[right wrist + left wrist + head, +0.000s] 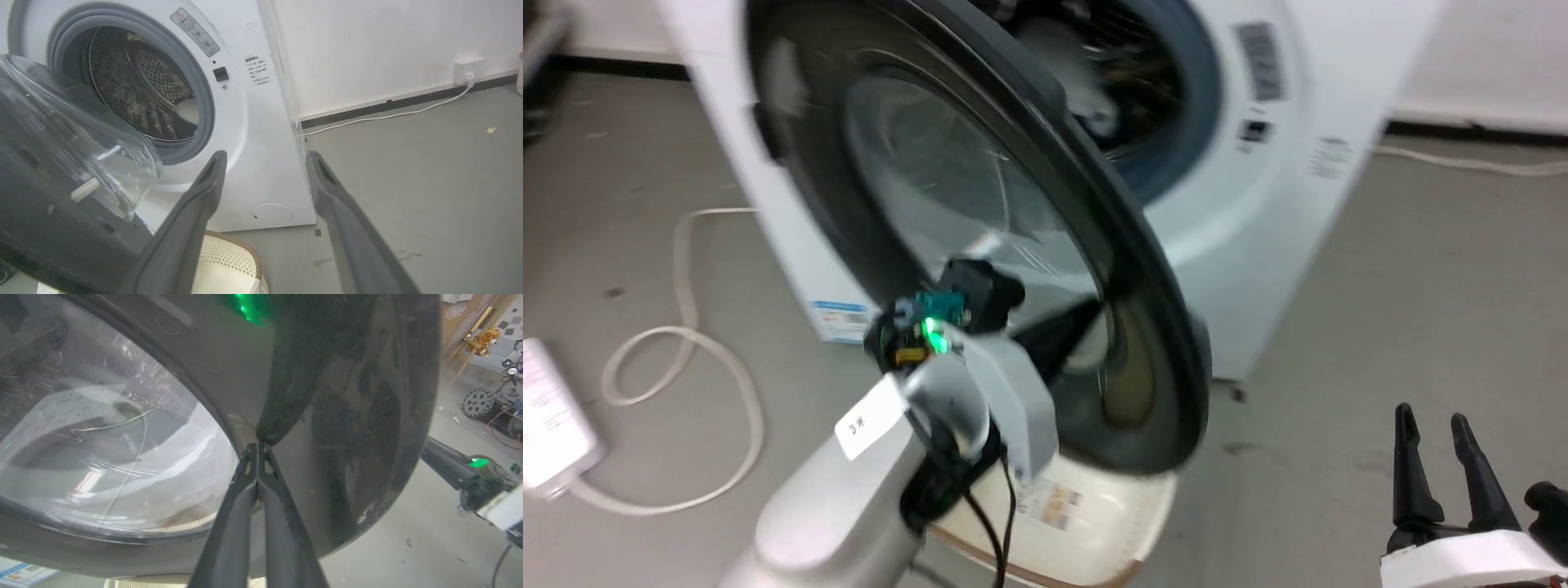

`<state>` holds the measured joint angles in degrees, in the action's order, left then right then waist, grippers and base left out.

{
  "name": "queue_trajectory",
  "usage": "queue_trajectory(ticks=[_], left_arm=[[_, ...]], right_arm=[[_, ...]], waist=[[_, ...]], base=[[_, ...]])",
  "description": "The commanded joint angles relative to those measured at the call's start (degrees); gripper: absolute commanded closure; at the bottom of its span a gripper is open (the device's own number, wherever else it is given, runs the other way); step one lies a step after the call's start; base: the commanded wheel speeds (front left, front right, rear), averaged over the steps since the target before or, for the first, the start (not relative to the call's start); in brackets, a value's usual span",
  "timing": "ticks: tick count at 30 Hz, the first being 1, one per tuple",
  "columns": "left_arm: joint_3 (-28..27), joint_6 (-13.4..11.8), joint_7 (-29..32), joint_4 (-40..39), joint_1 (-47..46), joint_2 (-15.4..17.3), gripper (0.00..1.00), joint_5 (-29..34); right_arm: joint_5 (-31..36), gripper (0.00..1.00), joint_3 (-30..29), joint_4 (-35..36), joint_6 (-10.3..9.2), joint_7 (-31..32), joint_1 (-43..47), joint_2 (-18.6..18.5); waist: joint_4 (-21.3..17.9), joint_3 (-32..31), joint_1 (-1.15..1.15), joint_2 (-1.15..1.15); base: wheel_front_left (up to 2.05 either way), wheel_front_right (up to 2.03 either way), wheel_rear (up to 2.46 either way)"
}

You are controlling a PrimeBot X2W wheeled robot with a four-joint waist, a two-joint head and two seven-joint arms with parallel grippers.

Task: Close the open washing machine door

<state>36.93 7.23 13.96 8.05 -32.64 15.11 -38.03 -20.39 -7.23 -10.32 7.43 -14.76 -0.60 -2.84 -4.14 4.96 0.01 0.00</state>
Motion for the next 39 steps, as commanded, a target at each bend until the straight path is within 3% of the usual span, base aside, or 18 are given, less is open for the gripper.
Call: queue_trajectory(ticks=[1,7,13,17,18,24,29,33,39], left_arm=[[0.1,0.3,-2.5,1.8,-2.4,-1.0,1.00,1.1],[0.0,0.0,-11.5,12.8,-10.1,-4.4,1.00,6.1],[-1.5,-1.4,-18.4,18.3,-13.7,-5.8,1.00,7.9],[-4.9,-4.5,-24.0,17.6,-13.4,-3.9,1.00,8.4],[-8.5,-7.9,-27.0,15.4,-11.6,-1.4,1.00,8.7],[-16.3,-13.7,-28.8,8.4,-2.1,4.4,1.00,9.7],[-23.8,-17.0,-28.9,2.2,9.9,5.7,1.00,9.4],[-26.5,-16.6,-28.9,0.1,19.0,4.7,1.00,9.0],[-23.8,-13.1,-28.9,2.6,26.0,4.1,1.00,8.4]], right_arm=[[-0.6,0.00,0.1,0.1,0.06,-0.2,-0.8,0.0],[-1.5,0.00,0.6,0.2,0.06,-0.2,-1.2,0.0],[-1.6,0.00,0.2,0.3,0.06,-0.2,-0.9,0.0],[-1.0,0.00,0.3,0.3,0.06,-0.2,-0.2,0.0],[-0.6,0.00,0.4,0.4,0.06,-0.2,0.4,0.0],[-0.2,0.00,1.2,0.6,0.06,-0.2,1.1,0.0],[-0.3,0.00,1.6,0.7,0.06,-0.2,1.6,0.0],[-0.6,0.00,1.9,0.7,0.06,-0.2,2.0,0.0],[-0.9,0.00,2.6,0.4,0.06,-0.2,2.6,0.0]], waist=[[-4.7,2.4,-0.01,0.00],[-7.7,3.6,-0.01,0.00],[-6.4,2.3,-0.01,0.00],[-4.0,0.4,-0.01,0.00],[-2.0,-1.1,-0.01,0.00],[1.0,-2.7,-0.01,0.00],[2.6,-3.4,-0.01,0.00],[3.2,-3.9,-0.01,0.00],[3.5,-4.7,-0.01,0.00]], base=[[0.00,0.00,0.00],[0.00,0.00,0.00],[0.00,0.00,0.00],[0.00,0.00,0.00],[0.00,0.00,0.00],[0.00,0.00,0.00],[0.00,0.00,0.00],[0.00,0.00,0.00],[0.00,0.00,0.00]])
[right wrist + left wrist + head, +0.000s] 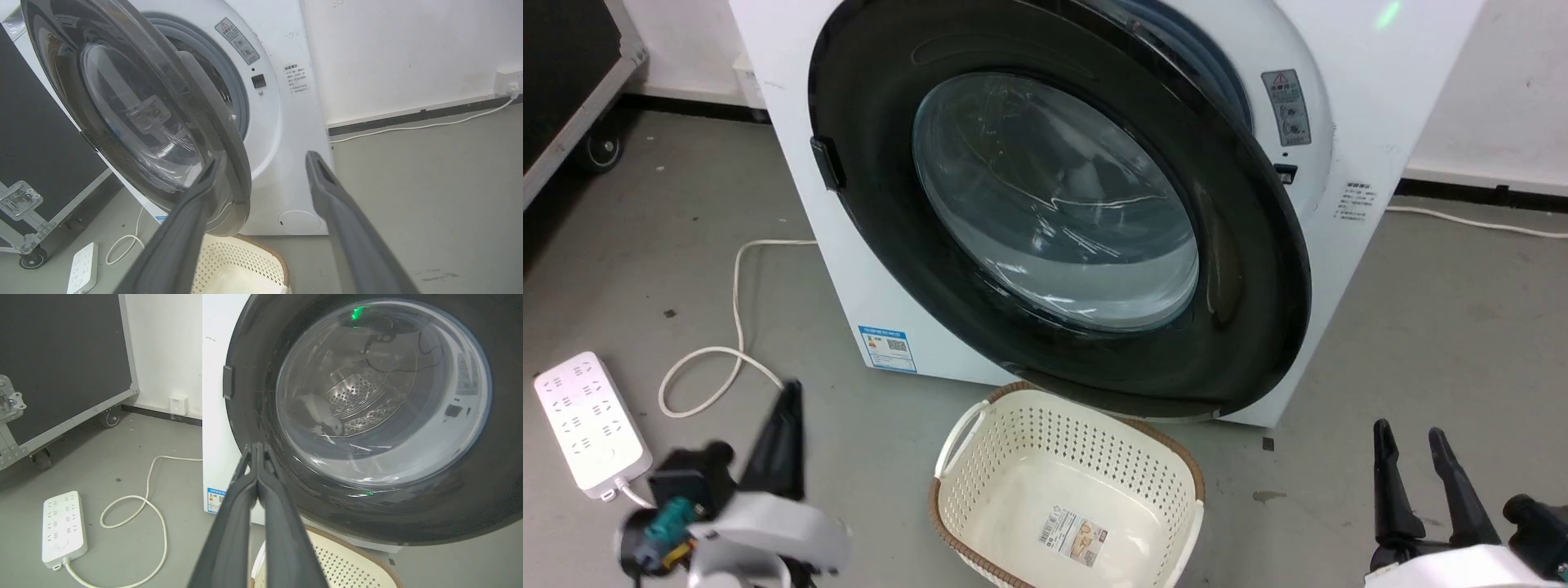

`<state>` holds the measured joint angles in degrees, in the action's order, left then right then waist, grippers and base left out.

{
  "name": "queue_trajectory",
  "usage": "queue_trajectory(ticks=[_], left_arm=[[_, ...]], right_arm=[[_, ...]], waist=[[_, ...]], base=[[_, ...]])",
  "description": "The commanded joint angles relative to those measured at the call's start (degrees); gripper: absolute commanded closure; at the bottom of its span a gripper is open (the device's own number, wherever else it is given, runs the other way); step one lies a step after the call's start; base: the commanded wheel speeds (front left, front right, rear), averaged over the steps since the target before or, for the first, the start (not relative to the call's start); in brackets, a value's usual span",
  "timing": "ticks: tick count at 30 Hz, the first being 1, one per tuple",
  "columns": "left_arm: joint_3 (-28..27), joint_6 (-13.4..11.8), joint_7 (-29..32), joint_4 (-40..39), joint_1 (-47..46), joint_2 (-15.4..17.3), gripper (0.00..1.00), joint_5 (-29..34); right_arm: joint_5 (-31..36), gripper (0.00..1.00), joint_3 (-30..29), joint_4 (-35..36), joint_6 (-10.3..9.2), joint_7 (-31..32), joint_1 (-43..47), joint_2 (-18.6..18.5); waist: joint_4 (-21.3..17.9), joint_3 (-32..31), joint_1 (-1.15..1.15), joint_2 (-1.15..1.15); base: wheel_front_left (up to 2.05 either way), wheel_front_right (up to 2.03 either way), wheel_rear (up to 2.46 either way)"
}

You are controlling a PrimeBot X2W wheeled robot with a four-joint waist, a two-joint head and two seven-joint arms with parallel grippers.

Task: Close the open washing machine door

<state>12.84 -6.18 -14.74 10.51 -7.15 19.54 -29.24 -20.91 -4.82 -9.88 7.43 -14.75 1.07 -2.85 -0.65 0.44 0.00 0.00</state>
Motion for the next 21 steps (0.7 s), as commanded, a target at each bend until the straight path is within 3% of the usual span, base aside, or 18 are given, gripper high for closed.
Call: queue_trajectory(ticks=[1,3,4,12,13,14,15,20,21], left_arm=[[0.7,0.6,0.0,0.5,1.1,-0.5,1.00,-0.6],[1.4,1.0,0.4,1.0,1.7,-0.9,0.52,-0.9],[1.7,1.1,0.7,1.3,1.9,-1.0,0.00,-0.9],[2.2,0.7,0.6,1.4,2.2,-1.6,0.00,-1.1],[2.2,0.7,0.6,1.3,2.2,-1.6,0.00,-1.0],[2.2,0.7,0.6,1.3,2.2,-1.6,0.00,-1.0],[2.1,0.5,0.5,1.1,2.3,-1.6,0.00,-0.9],[1.7,0.1,0.3,0.2,2.4,-1.8,0.00,-0.9],[1.5,-0.1,0.2,-0.7,2.0,-2.2,0.00,-0.8]], right_arm=[[-0.4,0.00,0.3,-0.1,0.06,-0.2,1.0,0.0],[-0.4,0.00,0.5,-0.2,0.06,-0.2,1.2,0.0],[-0.4,0.00,0.6,-0.2,0.06,-0.2,1.3,0.0],[0.1,0.00,1.3,0.1,0.06,-0.2,1.1,0.0],[0.2,0.24,1.2,0.1,0.06,-0.2,1.0,0.0],[0.2,0.24,1.2,0.1,0.06,-0.2,1.0,0.0],[1.0,1.00,0.9,0.5,0.06,-0.2,0.6,0.0],[3.2,1.00,4.3,2.4,0.06,-0.2,-1.6,0.0],[4.9,1.00,13.0,1.3,0.06,3.7,-6.3,0.0]], waist=[[0.1,-0.3,0.00,0.00],[0.2,-0.5,0.00,0.00],[0.2,-0.6,0.00,0.00],[-0.3,-0.7,0.00,0.00],[-0.3,-0.7,0.00,0.00],[-0.3,-0.7,0.00,0.00],[-0.3,-0.6,0.00,0.00],[-0.4,-0.1,0.00,0.00],[-0.1,1.4,0.00,0.00]], base=[[0.00,0.00,0.00],[0.00,0.00,0.00],[0.00,0.00,0.00],[0.00,0.00,0.00],[0.00,0.00,0.00],[0.00,0.00,0.00],[0.00,0.00,0.00],[0.00,0.00,0.00],[0.00,0.00,0.00]])
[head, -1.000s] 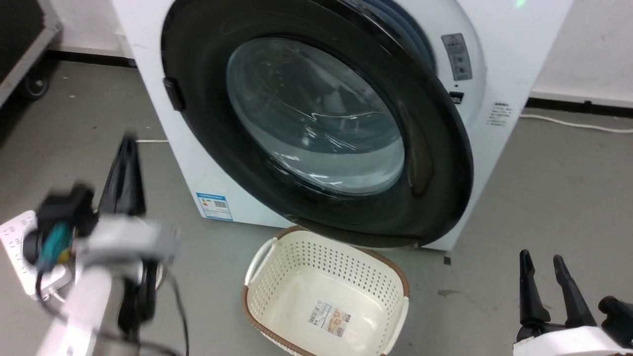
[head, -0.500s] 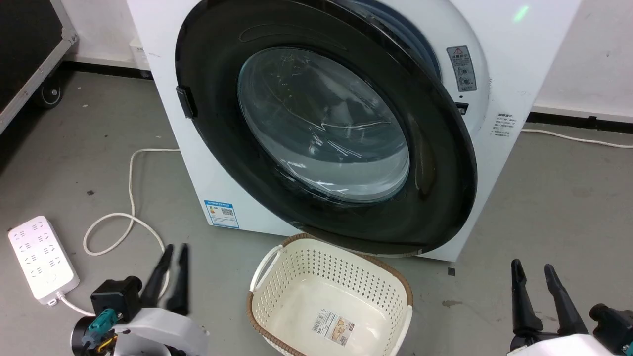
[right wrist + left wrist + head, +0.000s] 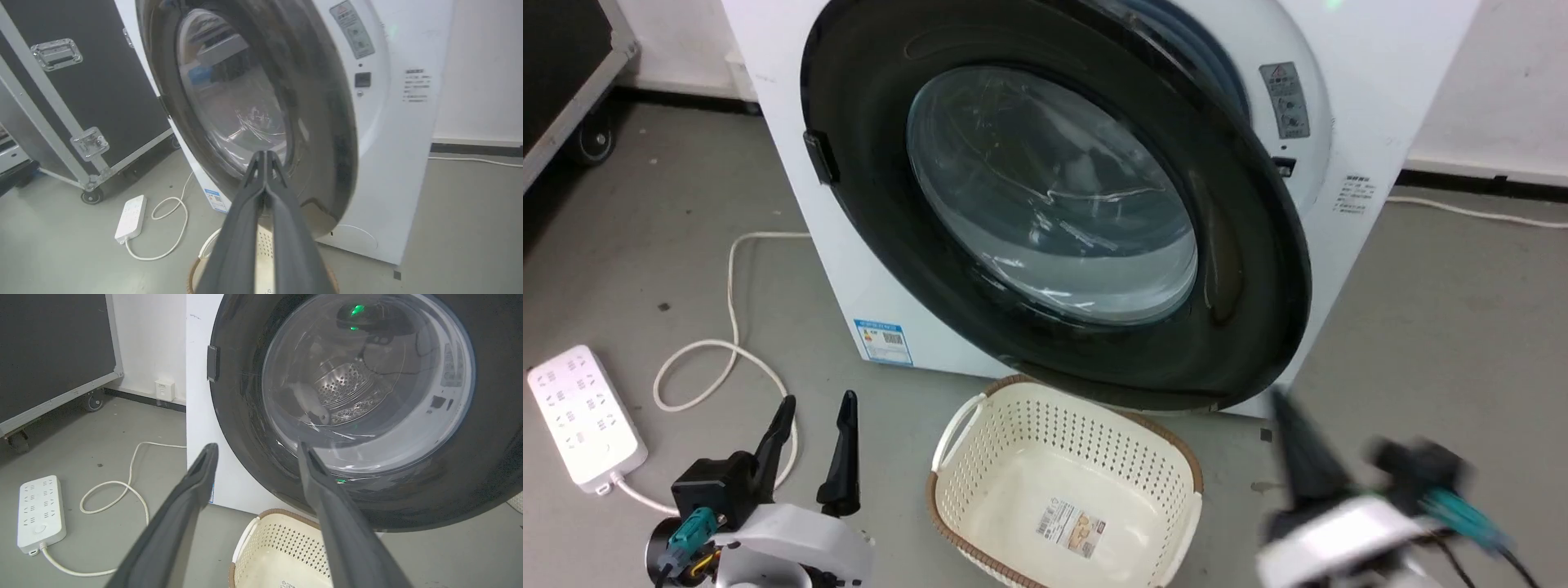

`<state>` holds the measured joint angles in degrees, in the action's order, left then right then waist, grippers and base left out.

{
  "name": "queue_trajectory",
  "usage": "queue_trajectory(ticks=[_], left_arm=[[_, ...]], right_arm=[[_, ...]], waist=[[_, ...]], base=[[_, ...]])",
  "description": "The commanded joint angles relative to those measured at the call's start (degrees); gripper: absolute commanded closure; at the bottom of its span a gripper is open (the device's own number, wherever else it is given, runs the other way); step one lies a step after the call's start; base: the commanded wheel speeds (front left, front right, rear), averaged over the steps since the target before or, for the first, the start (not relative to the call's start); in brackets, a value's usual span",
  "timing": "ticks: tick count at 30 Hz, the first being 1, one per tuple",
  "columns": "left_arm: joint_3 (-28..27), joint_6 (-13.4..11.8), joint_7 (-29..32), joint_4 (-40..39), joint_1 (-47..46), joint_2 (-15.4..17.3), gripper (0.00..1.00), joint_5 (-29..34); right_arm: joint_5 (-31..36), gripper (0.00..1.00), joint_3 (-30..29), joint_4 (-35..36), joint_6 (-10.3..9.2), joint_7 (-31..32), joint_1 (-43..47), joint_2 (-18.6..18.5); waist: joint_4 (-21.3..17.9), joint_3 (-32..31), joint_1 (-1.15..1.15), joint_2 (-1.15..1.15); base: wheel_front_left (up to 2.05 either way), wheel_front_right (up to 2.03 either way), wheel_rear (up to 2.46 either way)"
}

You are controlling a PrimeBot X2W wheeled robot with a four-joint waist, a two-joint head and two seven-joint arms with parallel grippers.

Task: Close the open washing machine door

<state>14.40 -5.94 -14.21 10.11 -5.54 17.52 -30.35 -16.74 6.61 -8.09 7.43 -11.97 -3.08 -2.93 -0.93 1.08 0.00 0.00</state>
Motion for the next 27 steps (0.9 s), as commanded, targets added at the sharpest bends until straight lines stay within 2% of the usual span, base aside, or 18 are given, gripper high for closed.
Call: queue_trajectory(ticks=[1,5,8,12,15,20,27], left_arm=[[0.0,-0.4,-0.4,-0.3,0.4,-0.2,0.00,0.3],[-0.2,-0.5,-0.4,-1.2,-0.5,-0.6,0.00,0.4],[0.2,0.1,-0.5,-1.7,-1.8,-1.0,0.00,0.6],[0.1,0.4,-0.6,-1.7,-2.7,-1.2,0.00,0.5],[-0.3,0.9,-0.7,-1.5,-3.8,-1.8,0.00,0.6],[-0.5,1.5,-0.7,-1.6,-5.2,-2.5,0.00,1.1],[-1.2,2.9,-0.8,-1.7,-8.4,-4.3,0.00,2.2]], right_arm=[[0.7,1.00,1.6,-0.5,0.06,1.0,-2.2,0.1],[2.6,1.00,4.4,-6.2,0.06,4.5,-8.8,0.1],[3.3,1.00,2.0,-13.7,0.06,5.0,-14.9,0.1],[4.2,1.00,-0.2,-17.9,0.06,4.2,-18.5,0.1],[6.7,1.00,-5.1,-22.5,0.06,2.8,-23.1,0.1],[10.1,1.00,-11.1,-24.3,0.06,2.3,-28.2,-0.1],[13.7,1.00,-20.4,-27.1,0.06,1.8,-38.2,-2.8]], waist=[[0.2,0.7,0.00,0.00],[0.9,3.0,0.00,0.00],[2.3,5.1,0.00,0.00],[3.2,6.4,0.00,0.00],[4.3,8.2,0.00,0.00],[5.4,10.7,0.00,0.00],[7.4,15.5,0.00,0.00]], base=[[0.00,0.00,0.00],[0.00,0.00,0.00],[0.00,0.00,0.00],[0.00,0.00,0.00],[0.00,0.00,0.00],[0.00,0.00,0.00],[0.00,0.00,0.00]])
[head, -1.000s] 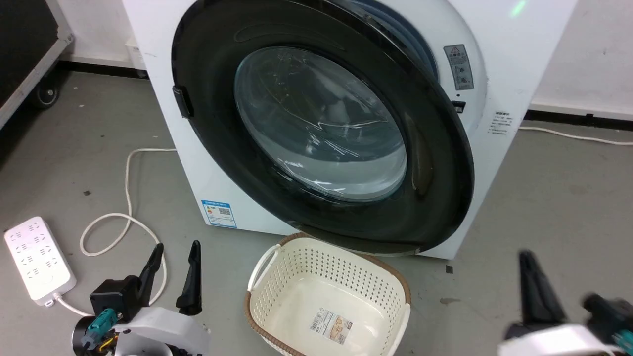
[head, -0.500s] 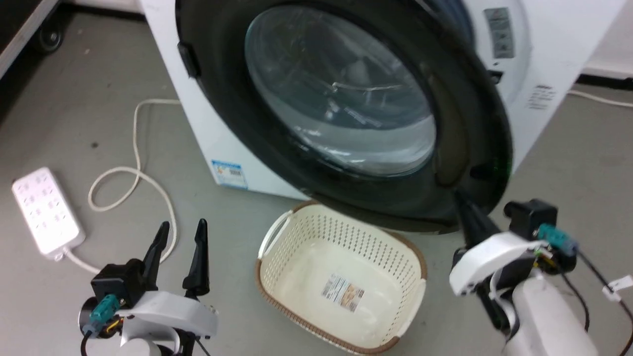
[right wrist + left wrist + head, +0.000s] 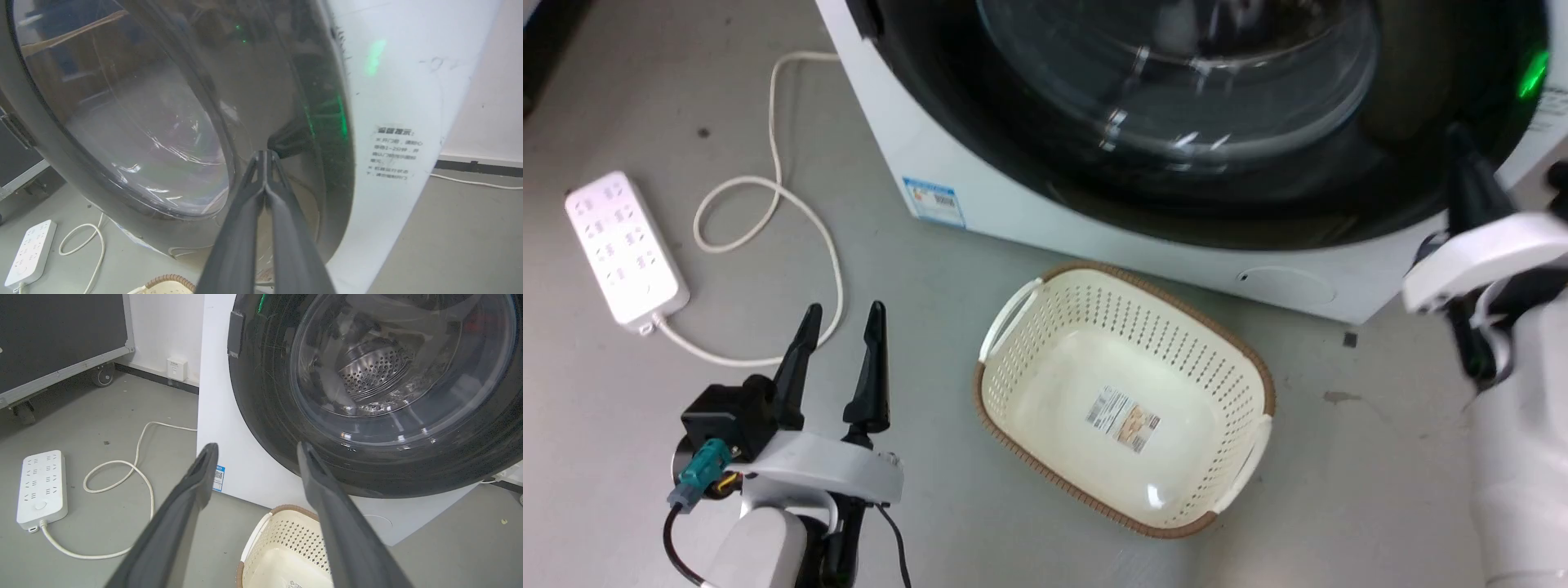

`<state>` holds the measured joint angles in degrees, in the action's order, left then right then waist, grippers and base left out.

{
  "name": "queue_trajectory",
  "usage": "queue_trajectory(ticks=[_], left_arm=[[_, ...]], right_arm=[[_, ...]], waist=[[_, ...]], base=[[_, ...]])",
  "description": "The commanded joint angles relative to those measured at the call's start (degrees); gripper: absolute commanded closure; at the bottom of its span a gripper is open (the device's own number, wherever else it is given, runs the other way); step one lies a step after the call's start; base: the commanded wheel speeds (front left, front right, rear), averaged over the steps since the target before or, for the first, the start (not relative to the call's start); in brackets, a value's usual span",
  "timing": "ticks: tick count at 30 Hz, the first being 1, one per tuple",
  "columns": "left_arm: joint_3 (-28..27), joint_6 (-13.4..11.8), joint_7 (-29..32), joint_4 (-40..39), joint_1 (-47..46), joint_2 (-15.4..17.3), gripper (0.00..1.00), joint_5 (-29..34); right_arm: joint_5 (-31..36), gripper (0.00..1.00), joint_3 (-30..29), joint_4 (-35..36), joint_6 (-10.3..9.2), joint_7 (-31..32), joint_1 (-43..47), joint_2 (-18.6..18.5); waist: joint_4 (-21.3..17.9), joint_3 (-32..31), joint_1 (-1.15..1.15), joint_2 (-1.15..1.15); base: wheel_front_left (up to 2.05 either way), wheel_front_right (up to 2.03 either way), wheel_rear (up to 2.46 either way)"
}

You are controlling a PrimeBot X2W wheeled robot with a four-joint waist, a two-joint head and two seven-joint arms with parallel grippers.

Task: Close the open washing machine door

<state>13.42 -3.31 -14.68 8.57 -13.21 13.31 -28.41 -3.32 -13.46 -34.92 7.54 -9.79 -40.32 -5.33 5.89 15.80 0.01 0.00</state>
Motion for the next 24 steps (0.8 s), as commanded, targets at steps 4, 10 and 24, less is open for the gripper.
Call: queue_trajectory(ticks=[4,10,24], left_arm=[[-0.8,0.9,-0.3,0.0,-1.4,-0.7,0.00,0.9],[-2.1,1.6,-0.3,0.7,-1.5,-1.0,0.00,1.9],[-3.4,2.2,-0.3,2.2,3.5,-0.5,0.00,6.2]], right_arm=[[1.2,1.00,-3.5,-1.7,-0.05,-1.1,-4.5,-0.5],[1.7,1.00,-6.5,-2.4,-0.05,-3.1,-6.6,0.4],[-3.2,1.00,2.6,22.0,-0.05,-5.2,22.3,2.4]], waist=[[0.9,2.0,-0.01,0.00],[0.3,1.2,-0.01,0.00],[-9.2,-13.1,-0.01,0.00]], base=[[0.00,0.00,0.00],[0.00,0.00,0.00],[0.00,0.00,0.00]])
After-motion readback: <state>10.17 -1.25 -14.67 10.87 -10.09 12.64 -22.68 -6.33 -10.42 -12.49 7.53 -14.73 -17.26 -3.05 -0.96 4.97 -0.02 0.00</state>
